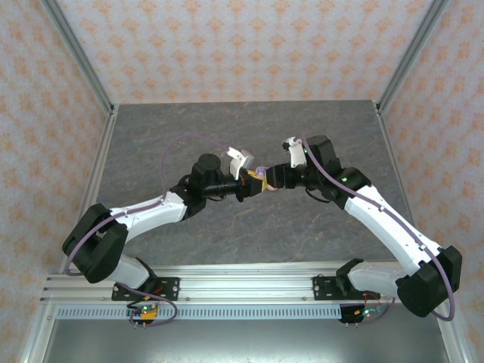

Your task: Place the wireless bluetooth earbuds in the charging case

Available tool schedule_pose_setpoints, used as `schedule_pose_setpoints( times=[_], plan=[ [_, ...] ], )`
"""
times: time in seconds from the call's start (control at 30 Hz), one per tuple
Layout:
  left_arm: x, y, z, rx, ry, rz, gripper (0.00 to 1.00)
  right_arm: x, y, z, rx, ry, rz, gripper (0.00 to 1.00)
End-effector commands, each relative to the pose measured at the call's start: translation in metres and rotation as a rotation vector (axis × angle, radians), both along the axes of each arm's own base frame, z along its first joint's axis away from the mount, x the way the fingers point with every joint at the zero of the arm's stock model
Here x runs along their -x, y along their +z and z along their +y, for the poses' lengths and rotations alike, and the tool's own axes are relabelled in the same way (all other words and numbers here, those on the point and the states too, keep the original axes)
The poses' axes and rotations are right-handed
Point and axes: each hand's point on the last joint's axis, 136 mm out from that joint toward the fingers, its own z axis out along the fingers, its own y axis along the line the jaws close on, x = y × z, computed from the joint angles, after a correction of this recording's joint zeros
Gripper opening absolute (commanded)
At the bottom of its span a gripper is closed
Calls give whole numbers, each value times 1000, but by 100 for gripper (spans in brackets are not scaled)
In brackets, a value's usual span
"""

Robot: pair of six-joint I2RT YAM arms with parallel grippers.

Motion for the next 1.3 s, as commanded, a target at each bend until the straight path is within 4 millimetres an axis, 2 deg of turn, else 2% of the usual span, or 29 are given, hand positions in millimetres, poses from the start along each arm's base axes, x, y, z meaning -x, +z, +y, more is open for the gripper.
schedule_pose_setpoints(
  times=[0.0, 0.13, 0.3, 0.37, 0.4, 0.63, 0.87, 1.27],
  plan=[
    [0, 22, 0, 6, 0, -74, 0, -3, 19, -2, -11, -25, -49, 57],
    [4, 17, 4, -31, -4, -98, 0, -13, 16, -13, 14, -113, -66, 56],
    [20, 8, 8, -120, -46, -194, 0, -13, 16, -6, -6, -97, -20, 54],
    [28, 6, 9, -149, -75, -243, 0, -12, 22, -4, -19, -88, -16, 50],
    [32, 4, 9, -167, -91, -267, 0, -13, 16, 1, -15, -72, 11, 47],
    [49, 0, 12, -260, -155, -377, 0, -5, 11, 21, -47, 36, 104, 27],
    [48, 1, 12, -285, -154, -397, 0, -2, -4, 33, -48, 94, 193, 15],
    [37, -1, 10, -311, -119, -366, 0, 9, -17, 39, -40, 154, 261, 14]
  ],
)
